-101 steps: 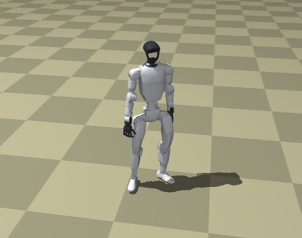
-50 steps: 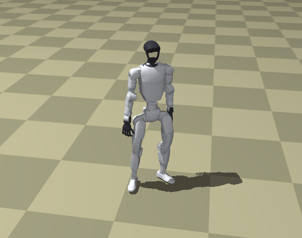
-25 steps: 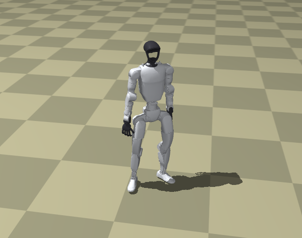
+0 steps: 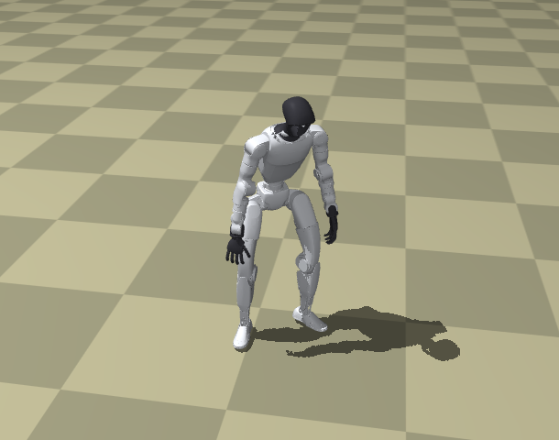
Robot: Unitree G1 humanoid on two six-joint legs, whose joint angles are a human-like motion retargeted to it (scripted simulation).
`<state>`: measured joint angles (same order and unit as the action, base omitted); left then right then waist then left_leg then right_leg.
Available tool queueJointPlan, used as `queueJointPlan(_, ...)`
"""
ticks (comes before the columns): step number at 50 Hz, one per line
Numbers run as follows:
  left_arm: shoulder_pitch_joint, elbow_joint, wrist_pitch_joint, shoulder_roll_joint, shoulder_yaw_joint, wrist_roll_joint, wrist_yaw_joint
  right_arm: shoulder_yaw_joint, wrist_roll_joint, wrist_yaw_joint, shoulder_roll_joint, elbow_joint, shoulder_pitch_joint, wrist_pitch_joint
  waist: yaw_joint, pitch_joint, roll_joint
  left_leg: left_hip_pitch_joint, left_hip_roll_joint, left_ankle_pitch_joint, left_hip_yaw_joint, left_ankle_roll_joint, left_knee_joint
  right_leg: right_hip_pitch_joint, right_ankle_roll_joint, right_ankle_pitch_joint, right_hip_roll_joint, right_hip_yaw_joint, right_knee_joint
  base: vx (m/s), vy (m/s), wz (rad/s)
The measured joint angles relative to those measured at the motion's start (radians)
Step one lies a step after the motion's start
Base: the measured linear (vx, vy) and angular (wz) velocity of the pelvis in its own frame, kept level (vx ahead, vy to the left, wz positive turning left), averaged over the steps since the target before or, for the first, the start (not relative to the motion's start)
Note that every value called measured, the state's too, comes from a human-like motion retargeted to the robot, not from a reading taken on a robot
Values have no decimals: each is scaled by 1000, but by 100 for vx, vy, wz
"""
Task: Upper body actions
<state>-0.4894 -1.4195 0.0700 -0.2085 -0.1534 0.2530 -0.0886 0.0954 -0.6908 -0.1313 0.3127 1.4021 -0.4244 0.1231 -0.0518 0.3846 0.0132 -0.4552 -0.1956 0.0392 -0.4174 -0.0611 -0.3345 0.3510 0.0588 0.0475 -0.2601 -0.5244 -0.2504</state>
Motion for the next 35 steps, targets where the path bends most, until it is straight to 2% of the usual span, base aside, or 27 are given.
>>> queueJointPlan(7,-277,1,10,-74,-10,-23,25,9,1,32,51,-40,-260,31,-44,62,7,-345,-137,141,36,14,-400,270,-37,72,7,28,-234,-37,-6,-40)
queueJointPlan(10,-353,24,10,-125,15,-39,30,32,5,56,54,-63,-365,52,-45,73,13,-470,-204,219,64,29,-594,389,-58,129,16,70,-394,-18,7,-53)
queueJointPlan(17,-496,102,16,-183,52,-19,93,99,58,86,94,-180,-532,121,-61,78,25,-698,-290,375,111,92,-953,619,-101,279,-10,91,-761,-14,5,-30)
queueJointPlan(24,-628,159,38,-202,73,13,141,168,122,84,177,-247,-675,176,-64,83,35,-898,-315,479,163,156,-1244,808,-142,427,-96,112,-1096,-3,3,6)
queueJointPlan(31,-716,185,43,-237,105,24,169,219,181,92,243,-270,-770,204,-55,84,48,-1065,-314,504,215,198,-1435,950,-169,515,-173,144,-1330,-1,0,12)
queueJointPlan(35,-737,202,36,-246,119,57,187,229,194,78,266,-275,-791,210,-51,108,52,-1104,-312,511,226,221,-1509,983,-187,554,-207,165,-1426,-1,-1,21)
